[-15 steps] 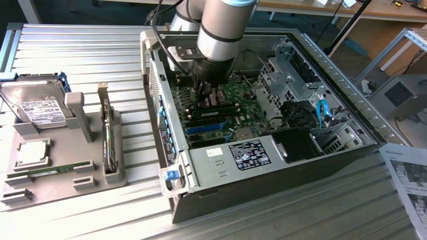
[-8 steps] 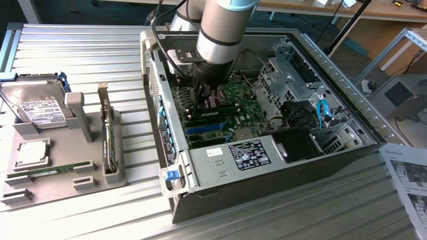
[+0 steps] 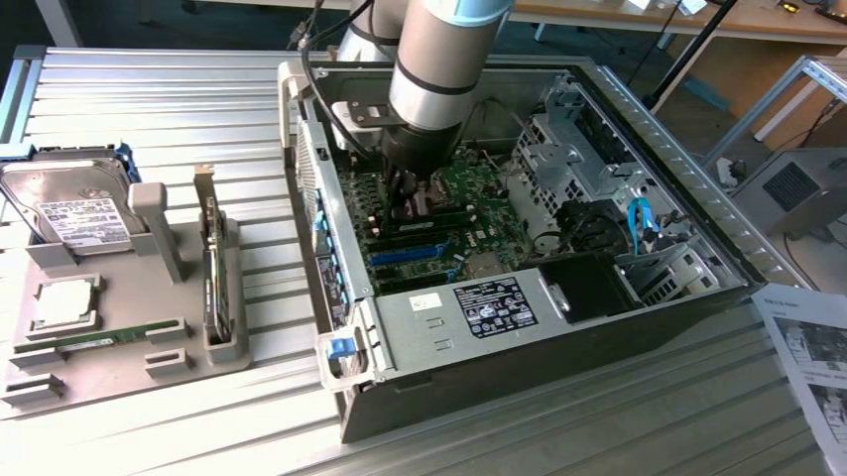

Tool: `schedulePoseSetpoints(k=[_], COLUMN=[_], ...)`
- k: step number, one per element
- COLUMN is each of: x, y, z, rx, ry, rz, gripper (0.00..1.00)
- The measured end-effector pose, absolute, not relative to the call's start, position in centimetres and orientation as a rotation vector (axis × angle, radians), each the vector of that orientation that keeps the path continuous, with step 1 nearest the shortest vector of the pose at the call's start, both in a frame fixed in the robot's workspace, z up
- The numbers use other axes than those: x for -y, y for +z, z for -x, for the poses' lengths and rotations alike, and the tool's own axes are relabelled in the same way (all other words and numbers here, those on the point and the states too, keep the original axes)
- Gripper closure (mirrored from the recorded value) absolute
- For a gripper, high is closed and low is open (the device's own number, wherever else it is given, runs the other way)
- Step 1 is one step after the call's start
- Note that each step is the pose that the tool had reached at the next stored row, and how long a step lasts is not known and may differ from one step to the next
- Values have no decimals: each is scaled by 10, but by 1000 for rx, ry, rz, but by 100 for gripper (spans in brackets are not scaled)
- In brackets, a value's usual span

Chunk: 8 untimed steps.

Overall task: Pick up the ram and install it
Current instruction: 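Press down the ram until it locks into place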

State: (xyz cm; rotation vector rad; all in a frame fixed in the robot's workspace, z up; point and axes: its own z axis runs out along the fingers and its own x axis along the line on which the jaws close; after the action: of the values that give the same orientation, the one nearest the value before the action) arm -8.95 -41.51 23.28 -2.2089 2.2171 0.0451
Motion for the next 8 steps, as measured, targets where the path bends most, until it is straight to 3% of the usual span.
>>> schedulePoseSetpoints(k=[8], x=[415], y=[229], z=[89], rx=[-2217], ry=[45], rz=[2209], gripper=[89])
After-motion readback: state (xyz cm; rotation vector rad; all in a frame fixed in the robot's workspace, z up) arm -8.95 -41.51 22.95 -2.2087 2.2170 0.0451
